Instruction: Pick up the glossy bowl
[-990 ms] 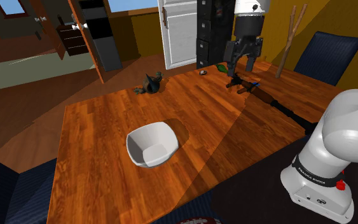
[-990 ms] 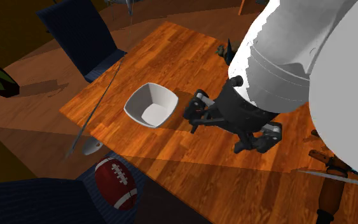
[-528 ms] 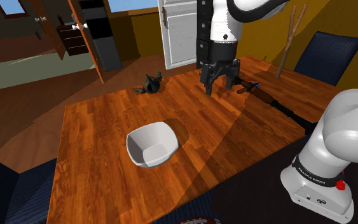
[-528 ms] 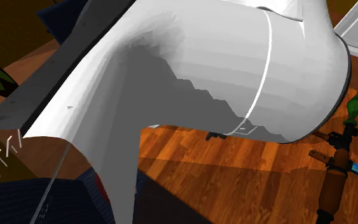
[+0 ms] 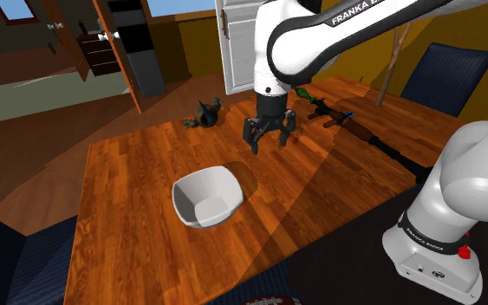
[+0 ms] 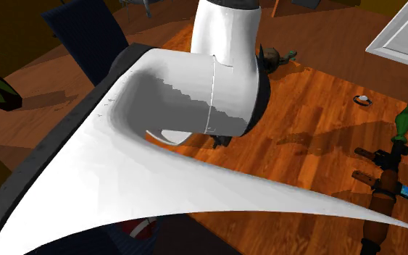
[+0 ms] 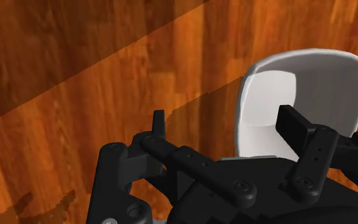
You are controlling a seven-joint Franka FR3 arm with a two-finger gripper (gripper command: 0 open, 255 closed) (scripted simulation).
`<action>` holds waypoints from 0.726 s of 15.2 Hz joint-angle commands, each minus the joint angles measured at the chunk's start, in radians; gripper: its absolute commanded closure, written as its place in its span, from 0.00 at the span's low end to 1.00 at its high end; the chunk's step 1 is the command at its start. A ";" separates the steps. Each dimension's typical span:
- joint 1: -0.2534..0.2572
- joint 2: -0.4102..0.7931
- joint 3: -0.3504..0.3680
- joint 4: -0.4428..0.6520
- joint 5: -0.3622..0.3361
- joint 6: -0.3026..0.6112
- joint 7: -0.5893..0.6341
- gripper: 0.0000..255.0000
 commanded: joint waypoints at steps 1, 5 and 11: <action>-0.003 0.080 0.024 0.017 -0.008 0.070 0.037 0.00; -0.004 0.235 0.065 0.070 -0.046 0.182 0.127 0.00; 0.011 0.444 0.087 0.170 -0.136 0.295 0.260 0.00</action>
